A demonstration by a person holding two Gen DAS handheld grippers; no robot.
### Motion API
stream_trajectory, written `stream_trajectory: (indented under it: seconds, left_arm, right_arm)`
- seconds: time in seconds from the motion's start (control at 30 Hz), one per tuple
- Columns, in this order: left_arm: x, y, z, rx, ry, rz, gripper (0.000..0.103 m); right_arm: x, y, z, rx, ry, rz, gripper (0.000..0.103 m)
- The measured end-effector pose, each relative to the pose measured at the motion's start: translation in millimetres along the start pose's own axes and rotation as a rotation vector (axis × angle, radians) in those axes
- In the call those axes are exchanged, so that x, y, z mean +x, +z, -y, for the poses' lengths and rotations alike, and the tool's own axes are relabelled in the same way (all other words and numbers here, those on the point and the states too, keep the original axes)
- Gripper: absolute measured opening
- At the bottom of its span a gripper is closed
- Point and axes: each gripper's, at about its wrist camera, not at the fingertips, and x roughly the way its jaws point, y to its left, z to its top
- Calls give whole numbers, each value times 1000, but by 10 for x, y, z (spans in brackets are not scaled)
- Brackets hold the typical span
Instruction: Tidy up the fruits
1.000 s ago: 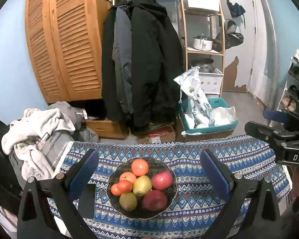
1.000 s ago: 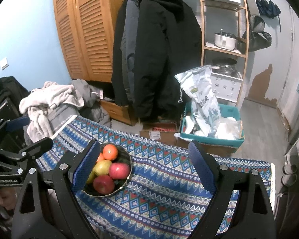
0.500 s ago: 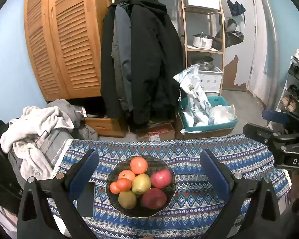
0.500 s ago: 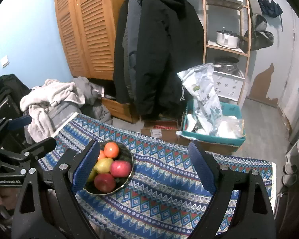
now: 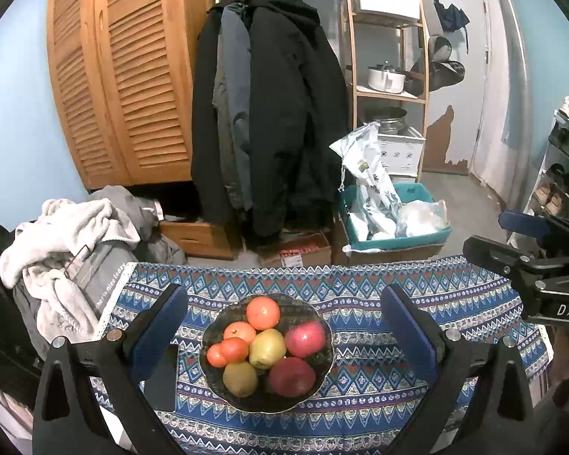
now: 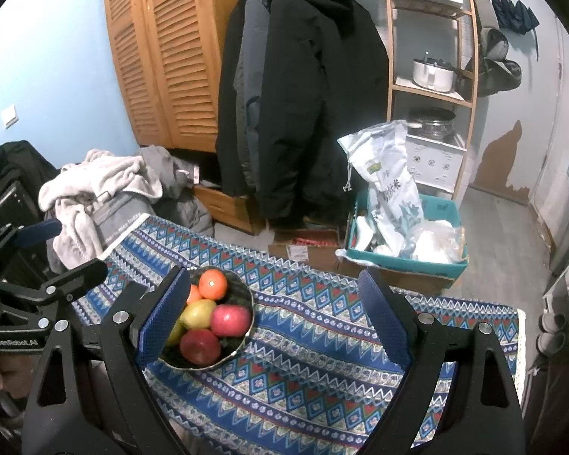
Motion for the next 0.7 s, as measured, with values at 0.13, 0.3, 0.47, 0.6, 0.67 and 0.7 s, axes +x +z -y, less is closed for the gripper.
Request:
stream_trajectory:
  seconds: [0.13,0.3,0.47,0.6,0.67,0.7]
  left_arm:
    - [-7,4,19,1,-6,-2,102]
    - [-5,10,4,-14,-10,-5,102]
    - [-20,4,-25,-29,-12,2,102]
    - [-16,-5,-44,-37,-13,0,102]
    - [-5,-15,-57,-41,-11,-6,102]
    - [4,-16,-62,-43,-8,-9,102]
  right_arm:
    - [0,-1,-2,-1,-1,0,89]
    - [5,-2,-9,-2,1,-2,89]
    - [30,-28,-33,-7,1,-9,89]
    - [34,-42,-44,-10,1,-8,89]
    - [36,-37,-44,-8,2,-10,89]
    - [33,-41,-47,-8,1,-10,89]
